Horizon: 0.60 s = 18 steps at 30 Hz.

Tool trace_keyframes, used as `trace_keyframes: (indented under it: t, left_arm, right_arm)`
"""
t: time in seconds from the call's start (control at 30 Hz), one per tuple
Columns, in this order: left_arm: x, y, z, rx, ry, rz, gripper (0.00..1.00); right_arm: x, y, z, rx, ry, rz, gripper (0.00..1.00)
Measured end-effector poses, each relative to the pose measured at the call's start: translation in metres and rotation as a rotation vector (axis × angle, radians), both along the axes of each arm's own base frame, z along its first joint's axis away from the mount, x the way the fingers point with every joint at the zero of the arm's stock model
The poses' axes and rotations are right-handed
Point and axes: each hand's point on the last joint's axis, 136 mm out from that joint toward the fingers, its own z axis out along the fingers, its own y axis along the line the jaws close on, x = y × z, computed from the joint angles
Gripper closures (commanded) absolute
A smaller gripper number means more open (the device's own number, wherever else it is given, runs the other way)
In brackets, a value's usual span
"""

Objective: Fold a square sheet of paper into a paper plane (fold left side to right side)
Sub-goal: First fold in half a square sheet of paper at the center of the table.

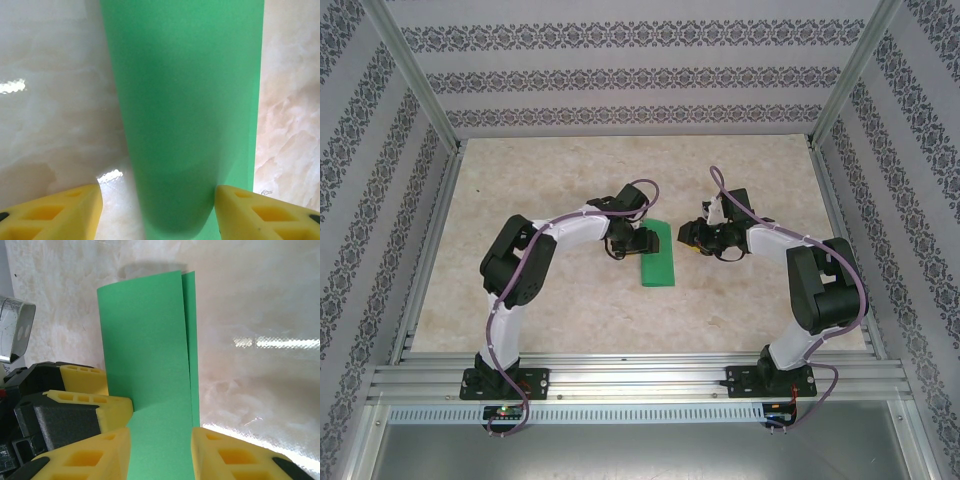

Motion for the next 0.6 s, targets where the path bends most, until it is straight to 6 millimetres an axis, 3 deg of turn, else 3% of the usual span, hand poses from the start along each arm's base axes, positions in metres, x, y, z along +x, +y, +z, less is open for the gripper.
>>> trace_keyframes:
  t: [0.6]
  left_arm:
    - [0.0002,-0.0013,-0.0012,0.021,0.009,-0.014,0.35]
  right_arm:
    - [-0.0002,0.0,-0.0001,0.0,0.001,0.0,0.63]
